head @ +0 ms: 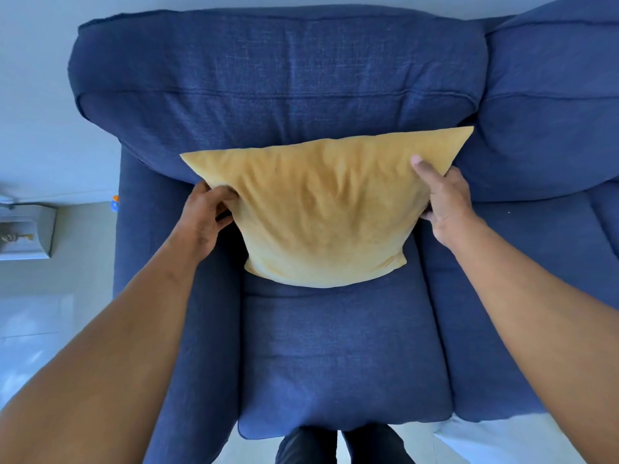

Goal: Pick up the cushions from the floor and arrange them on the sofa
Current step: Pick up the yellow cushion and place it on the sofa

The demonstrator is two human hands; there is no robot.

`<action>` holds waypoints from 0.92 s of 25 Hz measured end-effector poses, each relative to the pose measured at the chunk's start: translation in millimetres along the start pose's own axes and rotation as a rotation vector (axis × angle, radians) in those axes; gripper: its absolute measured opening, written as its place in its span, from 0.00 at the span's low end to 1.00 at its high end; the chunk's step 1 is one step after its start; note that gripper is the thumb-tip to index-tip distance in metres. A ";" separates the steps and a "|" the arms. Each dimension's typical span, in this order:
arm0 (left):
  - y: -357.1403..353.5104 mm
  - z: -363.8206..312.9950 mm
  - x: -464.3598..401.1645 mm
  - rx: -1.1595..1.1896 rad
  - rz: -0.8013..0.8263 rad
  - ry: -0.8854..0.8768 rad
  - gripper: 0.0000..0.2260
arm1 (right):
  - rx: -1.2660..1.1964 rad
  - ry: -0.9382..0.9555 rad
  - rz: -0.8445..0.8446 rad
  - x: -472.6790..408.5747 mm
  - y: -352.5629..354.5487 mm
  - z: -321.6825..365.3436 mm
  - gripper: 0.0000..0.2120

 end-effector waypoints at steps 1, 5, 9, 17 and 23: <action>-4.5 -4.8 0.2 -0.001 0.014 -0.017 0.11 | 0.022 0.003 0.014 -0.8 -5.3 3.8 0.15; -6.3 -18.9 8.0 -0.072 -0.140 -0.178 0.04 | 0.002 0.057 -0.033 -8.5 -2.9 12.1 0.08; 5.8 -7.6 15.3 -0.123 -0.132 -0.228 0.03 | 0.054 0.058 -0.156 -19.2 9.1 -2.2 0.12; 6.6 -15.3 11.1 -0.231 -0.186 -0.150 0.05 | 0.153 -0.008 -0.189 -10.3 9.6 15.8 0.19; 15.4 -0.6 56.9 -0.331 -0.191 -0.039 0.23 | 0.291 0.061 -0.248 31.8 29.6 4.6 0.27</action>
Point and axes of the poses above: each hand's wrist, its own x-axis away from the middle knuckle, its own y-axis out of the back of the hand, z = x × y, the point moved 3 cm from there along -x, towards the middle knuckle, and after that the axes turned 12 degrees about -y, right-handed, at the moved point
